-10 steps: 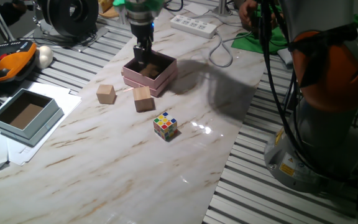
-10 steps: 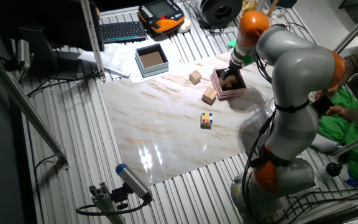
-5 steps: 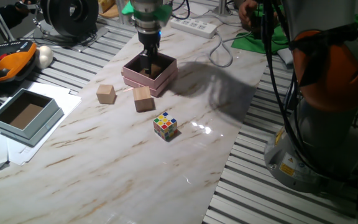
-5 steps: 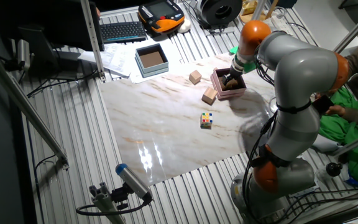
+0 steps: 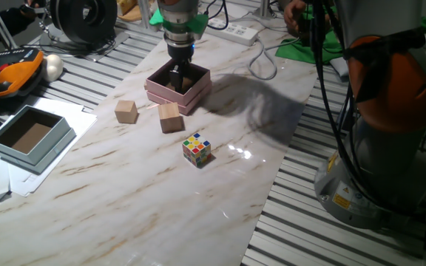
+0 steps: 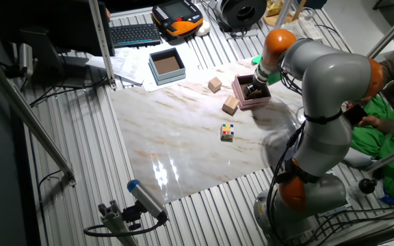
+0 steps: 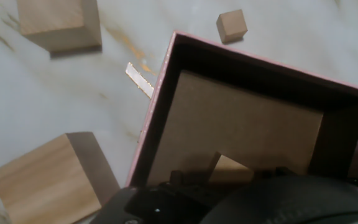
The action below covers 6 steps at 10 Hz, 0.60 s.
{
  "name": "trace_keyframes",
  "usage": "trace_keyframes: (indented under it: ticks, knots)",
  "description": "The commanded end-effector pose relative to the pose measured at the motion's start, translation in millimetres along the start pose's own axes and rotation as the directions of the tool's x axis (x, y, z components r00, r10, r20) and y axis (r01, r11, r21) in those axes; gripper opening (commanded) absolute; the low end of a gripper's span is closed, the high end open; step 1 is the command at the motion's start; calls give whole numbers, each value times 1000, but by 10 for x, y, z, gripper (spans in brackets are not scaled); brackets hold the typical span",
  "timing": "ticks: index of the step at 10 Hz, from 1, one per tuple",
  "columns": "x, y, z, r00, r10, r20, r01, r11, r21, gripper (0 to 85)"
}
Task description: Take everything out of the gift box
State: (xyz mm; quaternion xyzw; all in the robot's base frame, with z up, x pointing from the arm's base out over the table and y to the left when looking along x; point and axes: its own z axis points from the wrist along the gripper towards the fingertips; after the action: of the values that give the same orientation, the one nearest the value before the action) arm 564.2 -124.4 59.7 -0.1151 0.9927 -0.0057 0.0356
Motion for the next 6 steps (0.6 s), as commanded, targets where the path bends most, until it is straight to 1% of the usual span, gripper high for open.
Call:
trace_keyframes:
  ticks: [1,4,5,6]
  knots:
    - [7,5,13,1000,-2,2,2,1000,0,680]
    - [19,15,52,1000,-3,9,3,1000,5,680]
    - [23,12,53,1000,-5,8,5,1000,7,510]
    - [23,12,53,1000,-10,7,10,1000,11,510]
